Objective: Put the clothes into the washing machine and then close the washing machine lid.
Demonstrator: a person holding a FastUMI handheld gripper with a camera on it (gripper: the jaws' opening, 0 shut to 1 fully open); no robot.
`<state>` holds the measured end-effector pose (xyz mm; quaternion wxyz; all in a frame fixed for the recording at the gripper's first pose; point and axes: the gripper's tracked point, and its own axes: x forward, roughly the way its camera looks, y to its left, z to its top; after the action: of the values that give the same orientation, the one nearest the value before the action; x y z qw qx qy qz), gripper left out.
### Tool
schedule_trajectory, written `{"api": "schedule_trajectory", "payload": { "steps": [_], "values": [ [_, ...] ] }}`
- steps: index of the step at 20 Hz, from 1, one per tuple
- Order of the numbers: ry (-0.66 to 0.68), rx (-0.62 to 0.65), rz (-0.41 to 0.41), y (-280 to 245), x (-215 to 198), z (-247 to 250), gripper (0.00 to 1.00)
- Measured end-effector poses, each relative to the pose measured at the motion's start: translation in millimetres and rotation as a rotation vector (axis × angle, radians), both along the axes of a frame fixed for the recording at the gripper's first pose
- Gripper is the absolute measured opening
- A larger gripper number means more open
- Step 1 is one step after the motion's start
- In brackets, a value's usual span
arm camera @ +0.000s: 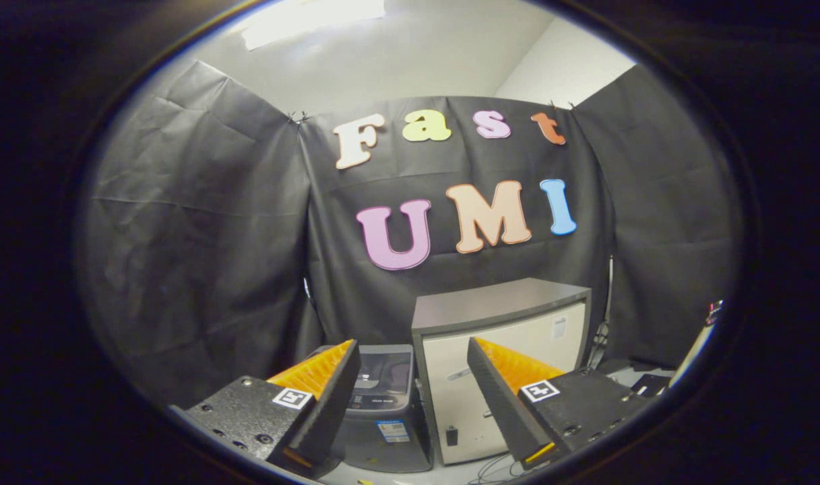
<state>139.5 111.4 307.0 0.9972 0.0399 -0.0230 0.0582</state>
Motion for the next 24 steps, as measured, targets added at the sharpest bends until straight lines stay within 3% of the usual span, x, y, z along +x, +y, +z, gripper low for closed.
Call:
{"api": "schedule_trajectory", "payload": {
  "steps": [7, 24],
  "values": [
    [0.005, 0.032, 0.068, 14.8, -4.1, -0.6, 0.97],
    [0.033, 0.061, 0.047, 10.0, 3.2, -8.5, 0.97]
  ]
}}
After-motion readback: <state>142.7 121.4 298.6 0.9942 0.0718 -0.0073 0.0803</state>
